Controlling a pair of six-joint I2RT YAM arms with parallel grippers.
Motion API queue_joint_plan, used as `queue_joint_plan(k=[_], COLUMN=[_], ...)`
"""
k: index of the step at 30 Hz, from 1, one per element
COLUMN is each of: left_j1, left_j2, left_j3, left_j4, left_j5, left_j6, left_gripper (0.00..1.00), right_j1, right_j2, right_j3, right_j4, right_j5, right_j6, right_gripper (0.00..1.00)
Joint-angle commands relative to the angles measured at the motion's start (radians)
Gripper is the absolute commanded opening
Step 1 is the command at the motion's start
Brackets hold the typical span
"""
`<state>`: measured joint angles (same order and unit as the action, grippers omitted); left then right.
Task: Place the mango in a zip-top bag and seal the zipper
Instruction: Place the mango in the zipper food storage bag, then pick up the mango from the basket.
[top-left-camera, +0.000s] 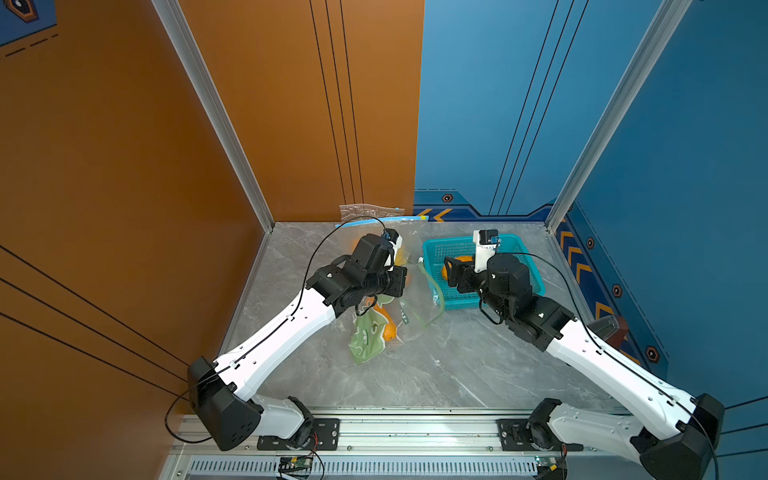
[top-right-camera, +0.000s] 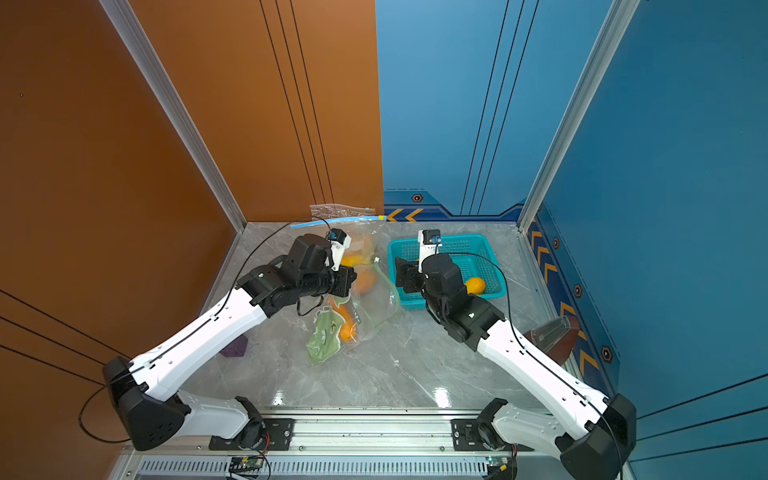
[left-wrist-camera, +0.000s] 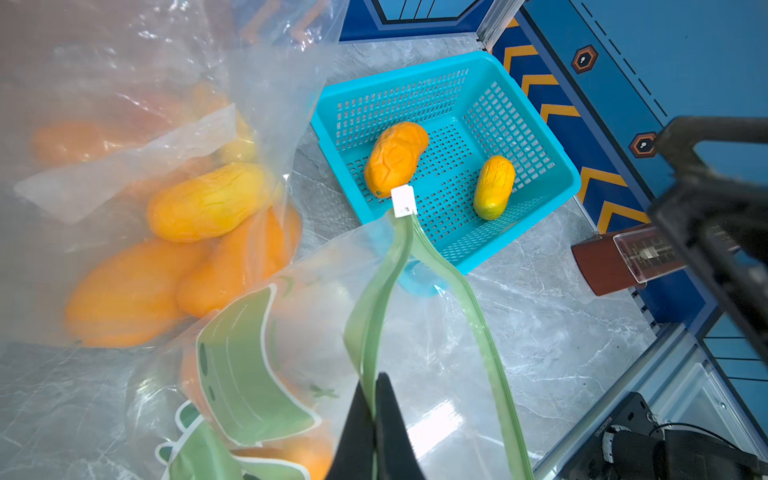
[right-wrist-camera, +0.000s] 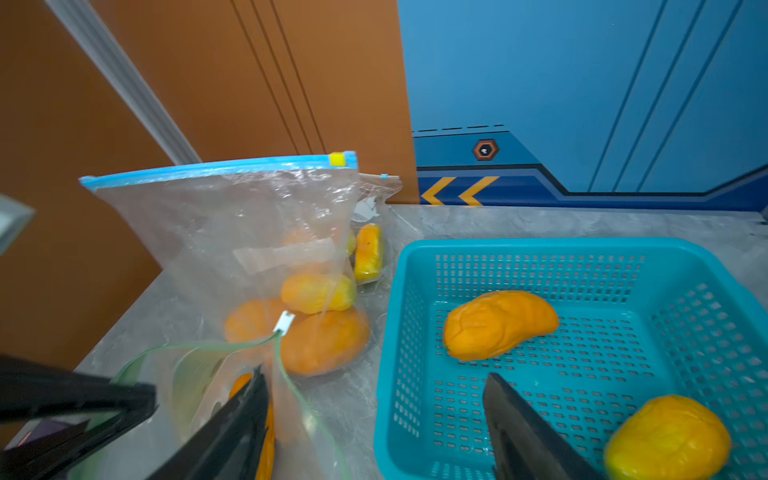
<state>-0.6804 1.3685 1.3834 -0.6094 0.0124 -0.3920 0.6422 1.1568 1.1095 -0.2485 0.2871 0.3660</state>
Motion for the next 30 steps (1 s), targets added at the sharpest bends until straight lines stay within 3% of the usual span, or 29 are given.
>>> queue_joint_plan(k=[1,7,17,22,30], left_j1=[0.014,0.016,0.016,0.018,0.018], left_j2=[-0.027,-0.023,-0.012,-0.014,-0.015], left_j3=[-0.017,-0.022,-0.029,-0.034,-0.041], left_j4=[0.017,0.017,0.027,0.028,0.033], left_j5=[0.006,0.012,0.029,0.032,0.044], left_j6=[-0.013,-0.015,-0.016,-0.018,-0.019], left_gripper=[0.00,0.00,0.00,0.00,0.00], right_j1=[-0.087,-0.248,-0.326,-0.338,-0.342], right_j2=[0.076,0.283,0.639,0.751,0.857], right_j3=[0.080,0.179,0.390,0.452,0.528], right_j4=[-0.283,-0.358,-0.327,-0.319,-0.332], right_j5=[0.009,-0.178,-0.279,-0.265,-0.174], right_j6=[0.101,0.189,0.277,0.329,0.377], right_gripper=[0.81,0.85,0.94,1.00,1.00])
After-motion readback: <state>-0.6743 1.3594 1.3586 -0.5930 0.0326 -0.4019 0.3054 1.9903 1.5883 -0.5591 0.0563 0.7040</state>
